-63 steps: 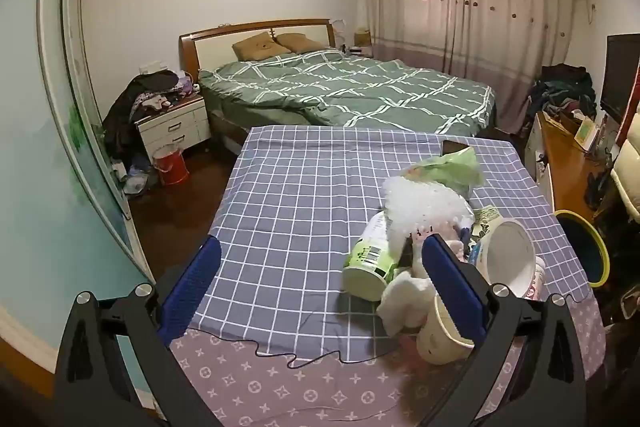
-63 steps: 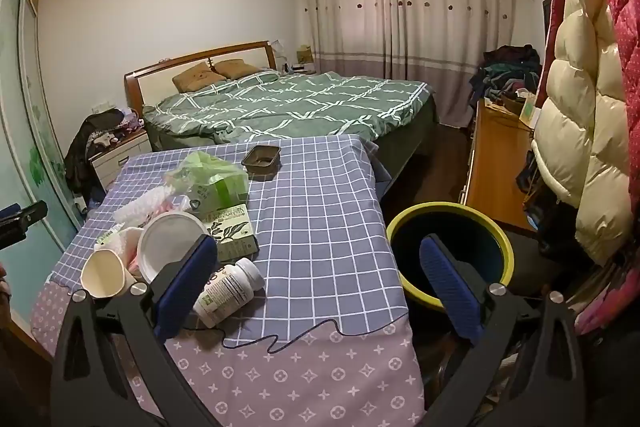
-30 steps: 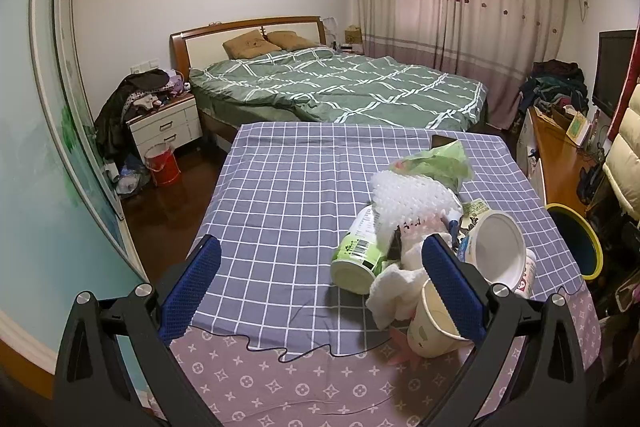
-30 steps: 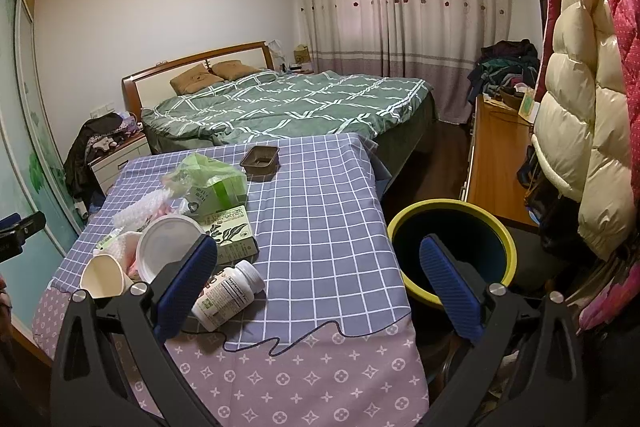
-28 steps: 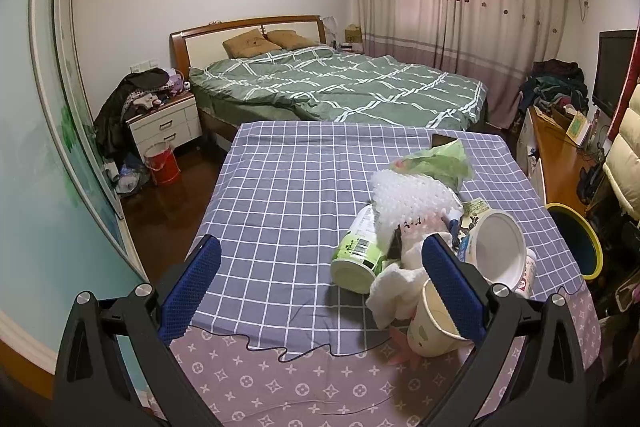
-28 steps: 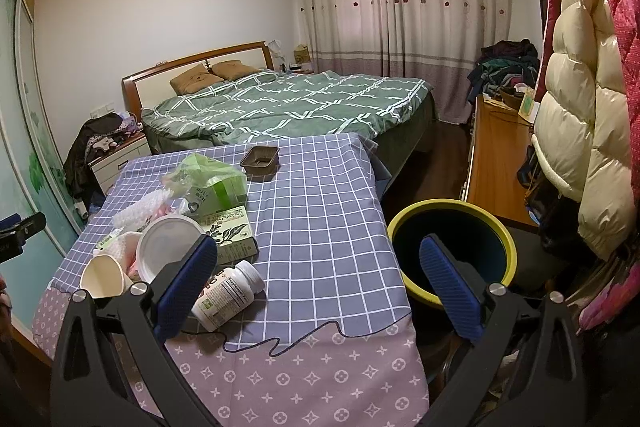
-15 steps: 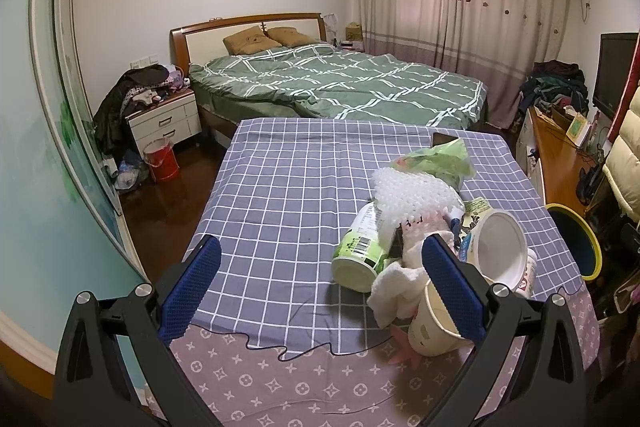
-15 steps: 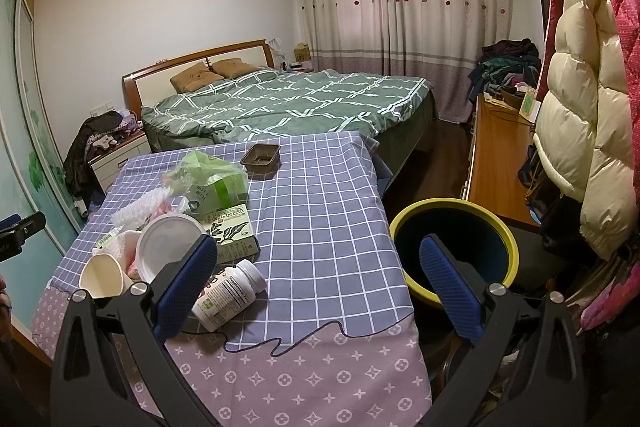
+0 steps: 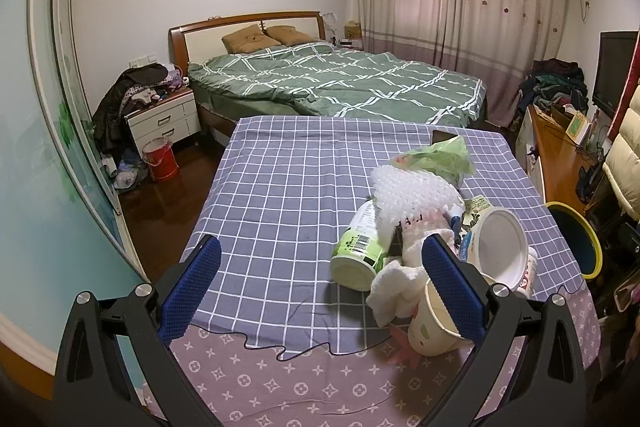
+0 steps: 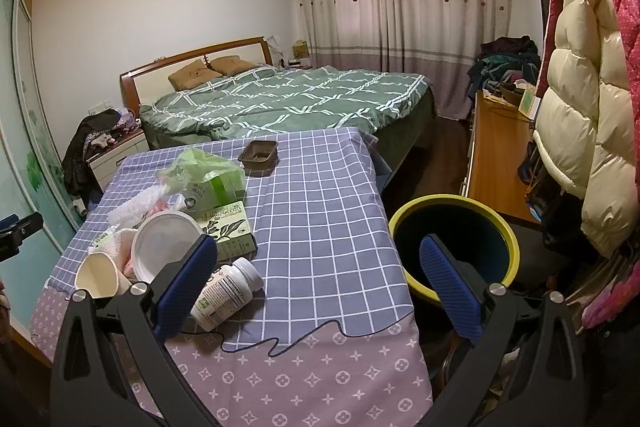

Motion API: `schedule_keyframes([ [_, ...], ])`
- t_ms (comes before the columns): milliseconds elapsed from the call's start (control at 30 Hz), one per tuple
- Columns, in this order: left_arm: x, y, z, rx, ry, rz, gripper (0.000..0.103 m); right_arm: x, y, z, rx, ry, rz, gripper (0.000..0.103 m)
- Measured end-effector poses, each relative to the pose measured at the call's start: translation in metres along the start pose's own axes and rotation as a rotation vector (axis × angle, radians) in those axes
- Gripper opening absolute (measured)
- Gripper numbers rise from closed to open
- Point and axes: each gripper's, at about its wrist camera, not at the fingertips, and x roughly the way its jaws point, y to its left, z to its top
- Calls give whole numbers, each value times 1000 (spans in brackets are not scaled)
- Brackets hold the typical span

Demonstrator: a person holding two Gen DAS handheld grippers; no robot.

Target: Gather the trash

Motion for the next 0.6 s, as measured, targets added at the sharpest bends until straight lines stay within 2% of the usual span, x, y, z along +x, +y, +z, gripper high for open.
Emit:
schedule_keyframes([
  [600, 3, 1, -1, -4, 6, 0, 99, 3, 0, 0, 3, 8, 3, 97],
])
